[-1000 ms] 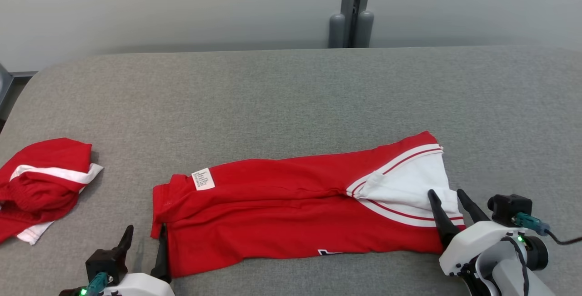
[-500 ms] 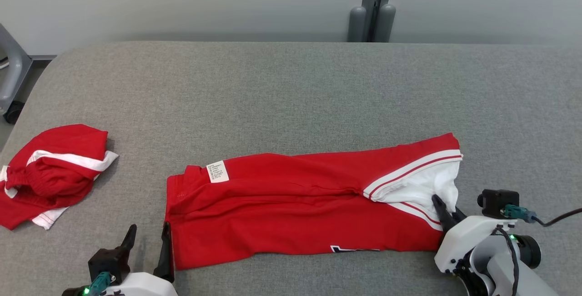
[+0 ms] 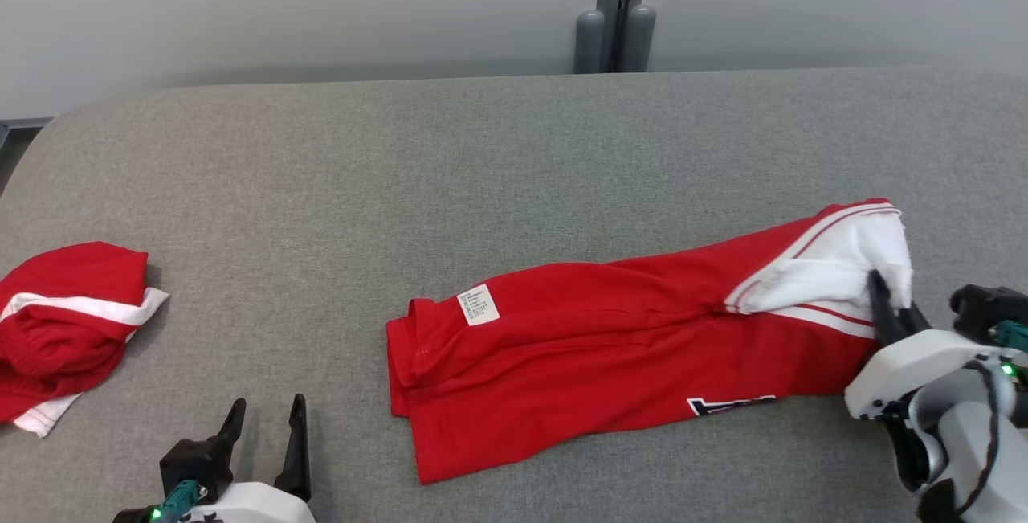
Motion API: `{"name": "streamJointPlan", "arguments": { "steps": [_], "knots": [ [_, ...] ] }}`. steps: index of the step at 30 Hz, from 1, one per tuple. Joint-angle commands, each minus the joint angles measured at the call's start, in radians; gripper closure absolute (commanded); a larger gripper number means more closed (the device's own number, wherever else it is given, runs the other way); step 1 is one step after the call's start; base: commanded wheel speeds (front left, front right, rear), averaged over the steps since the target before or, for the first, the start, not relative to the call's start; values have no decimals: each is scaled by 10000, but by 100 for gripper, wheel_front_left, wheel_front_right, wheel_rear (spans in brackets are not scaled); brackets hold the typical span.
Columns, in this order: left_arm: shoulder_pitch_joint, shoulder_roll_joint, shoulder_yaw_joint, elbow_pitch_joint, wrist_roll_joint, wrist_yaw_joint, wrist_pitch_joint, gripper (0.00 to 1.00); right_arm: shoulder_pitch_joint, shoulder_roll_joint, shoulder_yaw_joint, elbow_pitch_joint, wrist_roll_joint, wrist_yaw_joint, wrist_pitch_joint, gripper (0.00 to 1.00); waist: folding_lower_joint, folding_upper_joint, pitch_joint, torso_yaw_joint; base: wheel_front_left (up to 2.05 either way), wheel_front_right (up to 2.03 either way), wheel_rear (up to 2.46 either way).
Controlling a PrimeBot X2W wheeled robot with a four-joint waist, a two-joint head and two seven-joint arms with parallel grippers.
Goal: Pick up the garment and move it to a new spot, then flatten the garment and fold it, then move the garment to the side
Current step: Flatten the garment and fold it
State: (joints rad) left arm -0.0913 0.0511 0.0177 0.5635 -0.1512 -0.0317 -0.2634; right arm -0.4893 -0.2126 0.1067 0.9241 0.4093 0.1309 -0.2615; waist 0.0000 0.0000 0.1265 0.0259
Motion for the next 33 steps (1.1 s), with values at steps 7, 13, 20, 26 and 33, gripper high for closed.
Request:
{"name": "streamJointPlan", "arguments": {
  "steps": [7, 13, 20, 26, 33],
  "knots": [
    [-242, 21, -103, 160, -78, -39, -15, 0, 710, 862, 1364, -2232, -951, -2, -44, 100, 0, 0, -143, -266, 0, 0, 0],
    [-344, 25, -491, 203, -292, -22, -15, 0, 864, 1253, 3285, -3078, -462, -2, 213, 100, 0, 0, -196, -10, 0, 0, 0],
    [-449, 20, -1011, 234, -488, 16, -15, 0, 449, 1489, 5126, -3412, 134, -2, 776, 100, 0, 0, -178, 678, 0, 0, 0],
    [-490, 21, -1440, 264, -628, 67, -15, 0, -28, 1581, 6103, -3138, 515, -2, 1051, 100, 0, 0, -146, 1264, 0, 0, 0],
    [-575, 19, -1835, 302, -873, 204, -15, 0, -611, 1589, 7174, -2810, 1314, -2, 1118, 42, 0, 0, -119, 1787, 0, 0, 0]
  ]
}}
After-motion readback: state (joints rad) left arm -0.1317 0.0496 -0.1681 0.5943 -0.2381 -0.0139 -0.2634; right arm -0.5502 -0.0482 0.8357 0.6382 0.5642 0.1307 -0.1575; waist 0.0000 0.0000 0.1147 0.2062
